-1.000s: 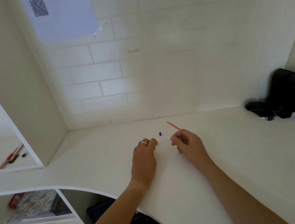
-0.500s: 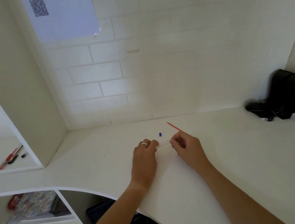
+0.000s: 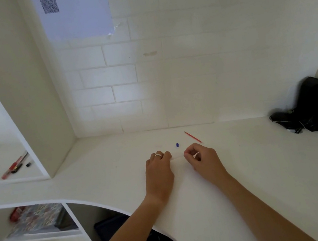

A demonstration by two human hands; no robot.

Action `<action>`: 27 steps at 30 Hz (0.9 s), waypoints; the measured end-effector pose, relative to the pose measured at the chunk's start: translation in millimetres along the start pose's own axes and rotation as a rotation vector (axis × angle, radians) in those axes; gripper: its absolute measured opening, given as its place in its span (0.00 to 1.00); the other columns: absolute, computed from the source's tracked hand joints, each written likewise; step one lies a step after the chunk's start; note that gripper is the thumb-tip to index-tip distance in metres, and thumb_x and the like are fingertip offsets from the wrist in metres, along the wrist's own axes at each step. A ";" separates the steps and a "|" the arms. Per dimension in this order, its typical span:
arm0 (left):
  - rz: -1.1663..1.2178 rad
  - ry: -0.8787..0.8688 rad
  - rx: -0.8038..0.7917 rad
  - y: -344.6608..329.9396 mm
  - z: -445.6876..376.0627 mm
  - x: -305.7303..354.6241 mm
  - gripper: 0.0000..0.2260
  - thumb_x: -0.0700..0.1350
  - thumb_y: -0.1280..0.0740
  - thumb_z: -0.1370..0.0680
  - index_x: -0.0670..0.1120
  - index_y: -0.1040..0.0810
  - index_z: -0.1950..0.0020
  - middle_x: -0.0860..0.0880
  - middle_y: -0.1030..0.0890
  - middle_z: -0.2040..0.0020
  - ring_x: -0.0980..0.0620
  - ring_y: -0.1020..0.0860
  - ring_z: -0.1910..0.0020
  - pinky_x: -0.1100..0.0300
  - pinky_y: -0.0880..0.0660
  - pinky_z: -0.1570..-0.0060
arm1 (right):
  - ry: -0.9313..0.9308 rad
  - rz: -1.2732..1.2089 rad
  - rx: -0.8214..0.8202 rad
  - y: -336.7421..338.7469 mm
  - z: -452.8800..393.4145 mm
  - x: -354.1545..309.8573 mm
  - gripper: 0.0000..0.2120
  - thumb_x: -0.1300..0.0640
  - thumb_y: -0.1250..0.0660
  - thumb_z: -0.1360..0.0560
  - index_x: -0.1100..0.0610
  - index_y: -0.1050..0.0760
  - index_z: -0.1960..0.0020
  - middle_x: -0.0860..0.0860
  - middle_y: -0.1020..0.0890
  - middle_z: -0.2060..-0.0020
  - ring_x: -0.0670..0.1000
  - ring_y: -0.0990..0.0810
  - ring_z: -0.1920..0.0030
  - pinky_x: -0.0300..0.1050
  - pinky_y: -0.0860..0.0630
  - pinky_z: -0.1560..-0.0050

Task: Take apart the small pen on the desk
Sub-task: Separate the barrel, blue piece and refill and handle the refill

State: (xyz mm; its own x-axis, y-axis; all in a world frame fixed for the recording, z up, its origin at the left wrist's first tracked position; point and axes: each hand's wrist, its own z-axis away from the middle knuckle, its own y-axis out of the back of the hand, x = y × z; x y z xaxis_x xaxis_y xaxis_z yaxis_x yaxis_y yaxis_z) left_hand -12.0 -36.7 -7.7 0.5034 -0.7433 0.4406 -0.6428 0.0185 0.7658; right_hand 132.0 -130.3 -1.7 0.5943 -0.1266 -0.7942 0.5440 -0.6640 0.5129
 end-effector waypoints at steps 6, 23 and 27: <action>0.024 0.049 0.005 -3.0 -2.2 -2.0 0.17 0.26 0.42 0.33 0.43 0.23 0.52 0.46 0.24 0.56 0.46 0.28 0.54 0.58 0.34 0.56 | 0.011 0.146 0.080 -4.5 -30.3 5.0 0.07 0.60 0.36 0.21 0.50 0.20 0.52 0.49 0.19 0.59 0.44 0.26 0.67 0.40 0.27 0.59; 0.005 0.060 -0.024 -3.9 -3.5 -3.4 0.17 0.27 0.42 0.31 0.44 0.24 0.51 0.48 0.24 0.55 0.46 0.28 0.53 0.55 0.29 0.51 | 0.016 0.215 0.067 -23.9 -49.0 6.4 0.06 0.65 0.32 0.24 0.56 0.20 0.54 0.47 0.17 0.62 0.47 0.19 0.58 0.41 0.22 0.50; 0.013 0.056 -0.022 -1.9 -2.0 -0.9 0.17 0.28 0.42 0.30 0.45 0.24 0.49 0.48 0.24 0.55 0.47 0.28 0.52 0.55 0.29 0.50 | -0.062 0.079 0.075 -11.5 -36.2 1.6 0.06 0.63 0.33 0.23 0.54 0.20 0.52 0.43 0.18 0.61 0.40 0.23 0.65 0.27 0.29 0.61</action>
State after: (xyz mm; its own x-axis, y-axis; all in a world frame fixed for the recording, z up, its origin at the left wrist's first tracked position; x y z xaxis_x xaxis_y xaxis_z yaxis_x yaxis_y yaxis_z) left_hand -10.1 -34.6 -8.6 0.5272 -0.7043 0.4754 -0.6368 0.0430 0.7698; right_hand 148.2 -96.2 2.9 0.5945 -0.2248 -0.7721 0.4495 -0.7032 0.5508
